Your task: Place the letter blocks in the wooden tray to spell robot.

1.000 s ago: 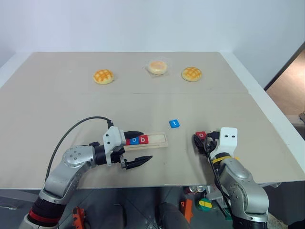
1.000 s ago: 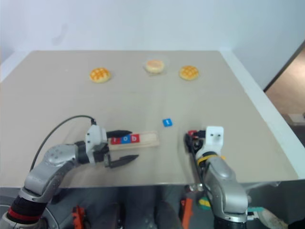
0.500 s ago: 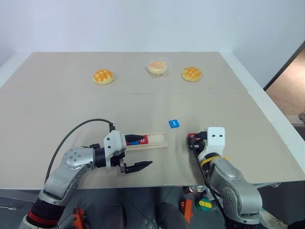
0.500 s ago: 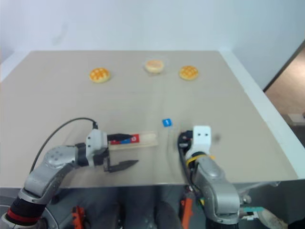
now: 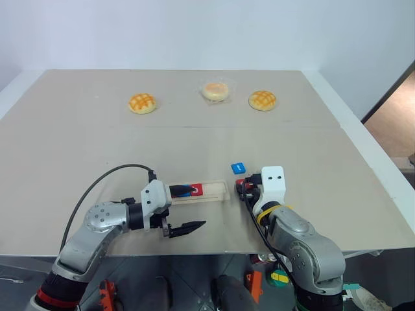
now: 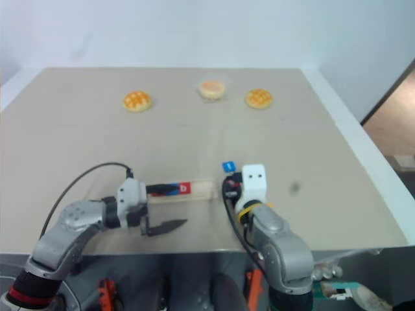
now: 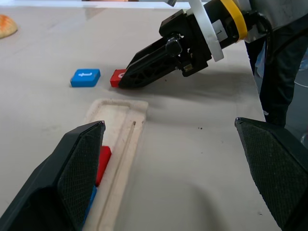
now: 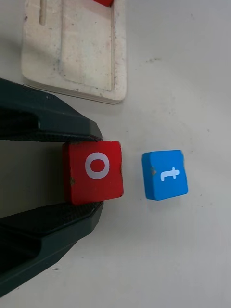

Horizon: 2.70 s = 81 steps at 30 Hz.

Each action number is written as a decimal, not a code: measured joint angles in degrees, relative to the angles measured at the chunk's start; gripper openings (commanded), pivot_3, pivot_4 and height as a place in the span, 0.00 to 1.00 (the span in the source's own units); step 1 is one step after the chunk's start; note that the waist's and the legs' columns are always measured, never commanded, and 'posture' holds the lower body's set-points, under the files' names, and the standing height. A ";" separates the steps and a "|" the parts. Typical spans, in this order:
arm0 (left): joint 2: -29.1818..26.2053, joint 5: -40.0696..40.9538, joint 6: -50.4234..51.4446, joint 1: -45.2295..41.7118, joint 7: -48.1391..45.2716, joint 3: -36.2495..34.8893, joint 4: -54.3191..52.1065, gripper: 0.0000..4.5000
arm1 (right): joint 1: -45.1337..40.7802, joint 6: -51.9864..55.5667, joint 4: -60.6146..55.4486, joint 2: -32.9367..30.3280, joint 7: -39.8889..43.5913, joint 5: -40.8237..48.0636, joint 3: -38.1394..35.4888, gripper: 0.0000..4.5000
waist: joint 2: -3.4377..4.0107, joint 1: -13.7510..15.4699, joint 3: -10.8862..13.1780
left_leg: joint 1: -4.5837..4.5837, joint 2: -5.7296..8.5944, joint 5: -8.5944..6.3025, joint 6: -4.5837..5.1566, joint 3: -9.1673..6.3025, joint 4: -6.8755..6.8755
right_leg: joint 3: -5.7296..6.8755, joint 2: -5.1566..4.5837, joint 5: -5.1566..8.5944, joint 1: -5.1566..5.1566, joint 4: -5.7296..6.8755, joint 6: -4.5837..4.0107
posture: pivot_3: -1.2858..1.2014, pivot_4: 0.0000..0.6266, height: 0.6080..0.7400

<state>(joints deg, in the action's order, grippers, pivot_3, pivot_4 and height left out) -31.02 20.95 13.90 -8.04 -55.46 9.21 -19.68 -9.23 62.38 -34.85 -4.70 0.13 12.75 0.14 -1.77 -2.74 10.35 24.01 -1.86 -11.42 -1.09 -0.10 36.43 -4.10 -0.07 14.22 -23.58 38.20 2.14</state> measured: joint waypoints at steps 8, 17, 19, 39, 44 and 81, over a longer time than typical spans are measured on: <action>-0.33 -0.50 -0.06 0.67 0.00 -0.01 0.00 1.00 | -0.78 1.83 -0.94 0.24 0.01 0.59 -1.11 0.95 | 0.00 0.00 0.00 | 0.00 0.00 0.00 0.00 0.01 0.00 | -0.01 -0.01 0.00 0.00 0.00 0.00 | 0.52 0.24 1.00; -0.87 -0.79 -2.87 -0.01 -1.52 0.03 0.71 1.00 | -14.21 9.85 -3.60 -15.70 16.14 12.61 -12.41 0.98 | 0.06 0.00 0.04 | 0.06 0.07 0.03 0.01 0.05 0.06 | 0.01 -0.09 -0.07 0.01 -0.08 0.04 | 0.52 0.24 1.00; -0.78 -0.76 -3.10 -1.15 -2.27 0.20 1.18 1.00 | -15.04 5.09 2.11 -23.91 27.02 15.45 -10.50 0.98 | 0.02 0.01 0.02 | 0.02 0.07 0.02 0.03 -0.04 0.03 | 0.10 -0.06 -0.02 0.11 -0.13 -0.01 | 0.52 0.24 1.00; -1.23 -0.75 -3.59 0.31 -1.14 1.18 0.61 1.00 | -27.84 -56.70 57.77 -34.21 76.16 -1.72 13.12 0.98 | 0.06 0.11 0.06 | -0.04 0.12 -0.11 0.26 0.04 0.08 | 0.00 -0.13 -0.07 0.14 -0.06 -0.08 | 0.52 0.24 1.00; -1.33 -0.76 -3.50 0.55 -1.00 1.18 0.58 1.00 | -27.84 -57.57 58.48 -34.12 76.75 -2.14 13.15 0.98 | 0.06 0.13 0.06 | -0.05 0.14 -0.11 0.26 0.05 0.09 | 0.00 -0.14 -0.17 0.15 -0.06 -0.23 | 0.52 0.24 1.00; -1.04 1.67 -0.28 -0.50 -0.32 0.94 0.57 1.00 | -22.53 -48.06 52.31 -34.64 75.85 0.06 10.47 0.93 | 0.06 0.16 0.05 | -0.23 0.12 -0.05 0.17 0.04 0.21 | -0.02 -0.08 -0.15 0.33 -0.02 0.11 | 0.52 0.24 1.00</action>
<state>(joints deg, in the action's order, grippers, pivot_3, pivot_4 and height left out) -32.05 22.61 13.62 -8.54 -55.79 10.15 -19.11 -31.76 14.31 17.46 -39.35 75.98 12.81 10.61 -1.71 -2.58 10.40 23.78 -1.74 -11.47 -0.92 -0.06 36.64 -4.11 -0.16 14.07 -23.25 38.18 2.24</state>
